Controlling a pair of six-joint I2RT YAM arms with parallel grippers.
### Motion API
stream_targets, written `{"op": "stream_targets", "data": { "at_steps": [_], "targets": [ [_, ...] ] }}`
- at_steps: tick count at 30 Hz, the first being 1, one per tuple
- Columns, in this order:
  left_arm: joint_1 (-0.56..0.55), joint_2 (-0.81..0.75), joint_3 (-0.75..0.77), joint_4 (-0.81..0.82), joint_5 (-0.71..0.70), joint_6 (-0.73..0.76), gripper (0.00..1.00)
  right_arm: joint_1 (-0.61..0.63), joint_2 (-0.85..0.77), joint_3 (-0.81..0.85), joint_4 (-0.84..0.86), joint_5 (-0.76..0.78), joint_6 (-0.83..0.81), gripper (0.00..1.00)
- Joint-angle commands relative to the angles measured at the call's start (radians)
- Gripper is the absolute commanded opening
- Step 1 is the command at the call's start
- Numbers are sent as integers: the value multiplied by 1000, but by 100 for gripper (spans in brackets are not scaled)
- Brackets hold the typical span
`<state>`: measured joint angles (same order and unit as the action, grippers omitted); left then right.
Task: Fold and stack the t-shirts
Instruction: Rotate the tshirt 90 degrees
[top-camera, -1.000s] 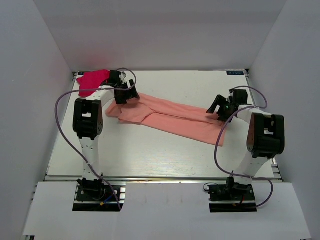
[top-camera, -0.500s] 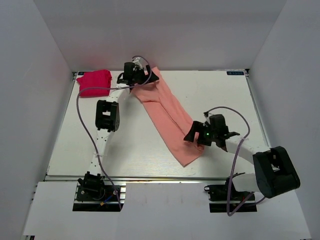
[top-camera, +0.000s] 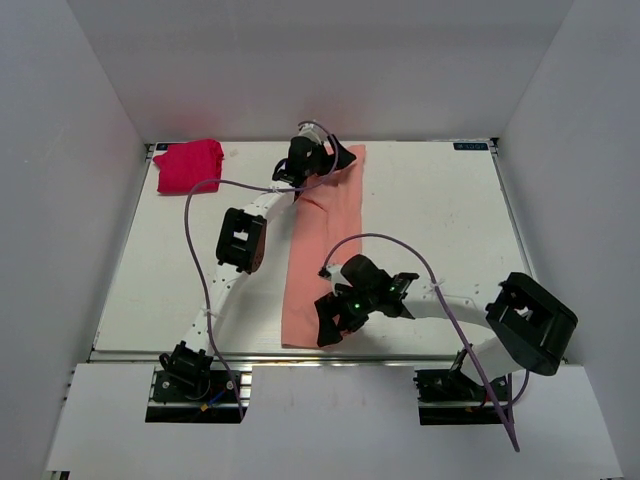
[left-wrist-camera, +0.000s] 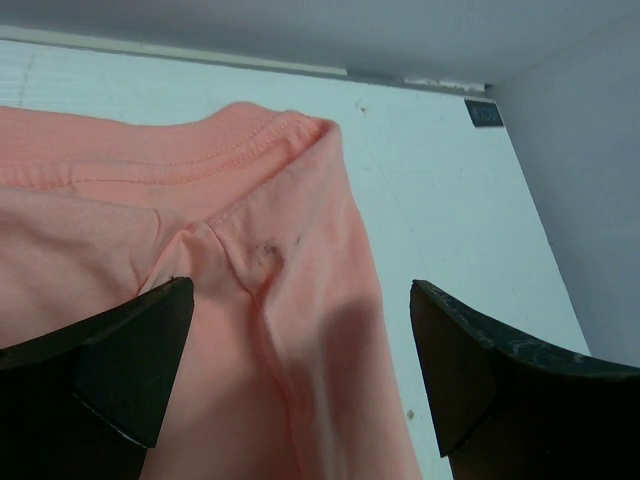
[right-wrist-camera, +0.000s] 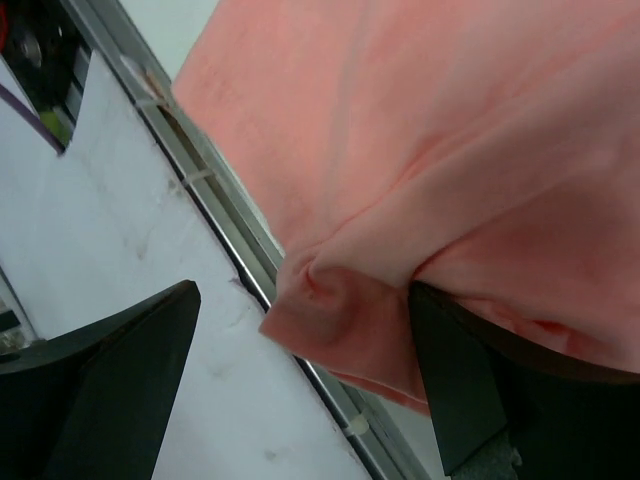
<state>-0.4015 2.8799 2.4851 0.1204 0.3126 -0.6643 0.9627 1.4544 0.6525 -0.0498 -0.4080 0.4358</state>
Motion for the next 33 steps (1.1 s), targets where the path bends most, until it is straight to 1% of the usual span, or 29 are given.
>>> {"op": "stream_targets", "data": {
  "at_steps": [1,3,4,6,7,8,9,10,13,16,17,19,20,21,23,25,26,28,29,30,31,32,33],
  "targets": [
    [12,42,-17,-21,-130,-63,100,54,-6,79,-87,-13,-88,90],
    [12,42,-17,-8,-159,-63,100,64,-17,85,-122,18,-92,90],
    [12,32,-17,-8,-211,-63,100,65,-25,93,-163,65,-95,90],
    [12,18,-17,-19,-257,-54,100,67,-54,125,-234,101,-95,90],
    [12,3,-17,-19,-311,-41,100,67,-93,139,-252,157,-83,90],
    [12,-10,-8,-19,-335,-41,100,67,-94,139,-252,178,-78,90],
    [12,-19,-8,-19,-355,-32,100,67,-135,144,-295,202,-78,90],
    [12,-19,-8,-19,-366,-20,100,67,-144,159,-312,236,-81,90],
    [12,-60,-8,-19,-385,17,100,68,-190,183,-398,273,-82,90],
    [12,-106,-8,-5,-373,45,100,74,-241,162,-409,264,-66,90],
    [12,-119,-8,-5,-372,45,100,76,-265,153,-398,238,-62,90],
    [12,-151,-40,-5,-347,69,100,79,-302,118,-386,238,-37,90],
    [12,-184,-51,5,-334,78,100,77,-310,111,-390,300,-23,90],
    [12,-201,-51,5,-313,94,100,76,-319,113,-397,329,-13,90],
    [12,-264,-51,-22,-290,140,100,73,-339,114,-410,449,1,90],
    [12,-339,-51,-51,-257,189,100,68,-339,108,-409,509,47,90],
    [12,-340,-51,-65,-257,209,100,70,-336,108,-409,515,47,90],
    [12,-427,-51,-109,-227,235,100,71,-318,107,-409,554,102,90],
    [12,-461,-75,-157,-212,276,100,68,-309,99,-412,567,118,90],
    [12,-496,-90,-189,-179,299,100,64,-299,96,-418,612,132,90],
    [12,-574,-135,-236,-179,314,100,59,-293,92,-423,632,182,90],
    [12,-623,-179,-330,-179,324,100,57,-286,87,-436,649,198,90],
    [12,-677,-237,-367,-179,324,100,56,-281,81,-440,688,227,90]
  ]
}}
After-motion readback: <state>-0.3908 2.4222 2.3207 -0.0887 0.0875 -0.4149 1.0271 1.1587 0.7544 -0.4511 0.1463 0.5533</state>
